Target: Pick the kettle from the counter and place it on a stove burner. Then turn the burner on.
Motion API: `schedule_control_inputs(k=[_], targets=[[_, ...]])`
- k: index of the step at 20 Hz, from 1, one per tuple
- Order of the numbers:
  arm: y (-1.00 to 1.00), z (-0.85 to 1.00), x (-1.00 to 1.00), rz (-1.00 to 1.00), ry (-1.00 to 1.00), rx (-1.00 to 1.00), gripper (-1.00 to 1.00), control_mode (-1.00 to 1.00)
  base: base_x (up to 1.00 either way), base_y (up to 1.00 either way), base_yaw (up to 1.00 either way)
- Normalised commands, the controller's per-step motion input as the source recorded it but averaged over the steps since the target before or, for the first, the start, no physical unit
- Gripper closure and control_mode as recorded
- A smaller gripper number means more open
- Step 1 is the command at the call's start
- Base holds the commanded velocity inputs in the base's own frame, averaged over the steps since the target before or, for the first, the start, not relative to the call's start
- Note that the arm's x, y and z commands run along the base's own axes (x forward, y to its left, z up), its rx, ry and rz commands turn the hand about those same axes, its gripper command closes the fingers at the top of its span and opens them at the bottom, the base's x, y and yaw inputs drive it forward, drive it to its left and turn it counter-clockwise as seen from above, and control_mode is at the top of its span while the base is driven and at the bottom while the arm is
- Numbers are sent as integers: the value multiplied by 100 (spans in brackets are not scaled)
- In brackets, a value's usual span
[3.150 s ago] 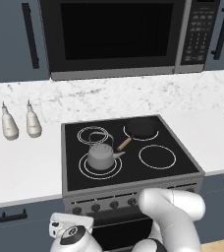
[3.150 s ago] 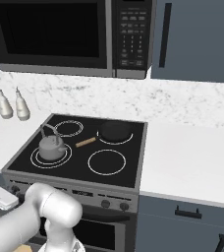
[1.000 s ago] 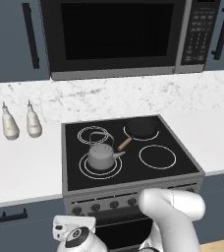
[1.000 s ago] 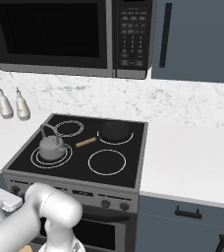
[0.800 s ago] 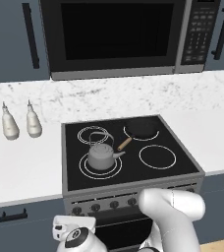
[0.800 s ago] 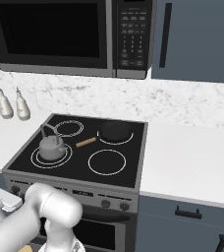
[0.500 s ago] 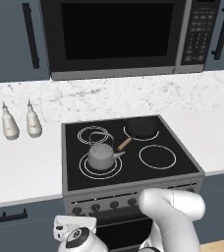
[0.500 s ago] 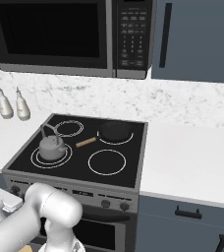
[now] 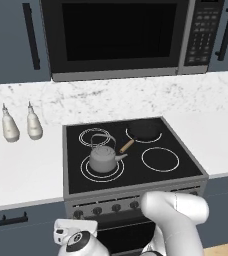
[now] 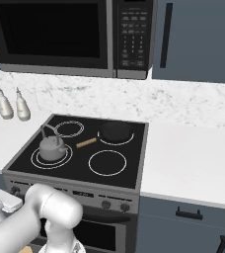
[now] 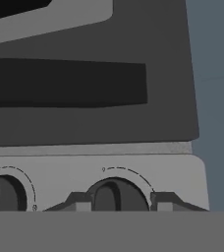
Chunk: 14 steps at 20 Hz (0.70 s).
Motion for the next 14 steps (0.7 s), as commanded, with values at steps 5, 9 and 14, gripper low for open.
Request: schedule_control_inputs(k=[5,9,14], targets=[[0,0,0,0,0,-1,100,-100,0,0,0],[29,0,0,0,0,-24,100,-100,0,0,0],[49,-2,0,3,7,-44,100,-100,0,0,0]])
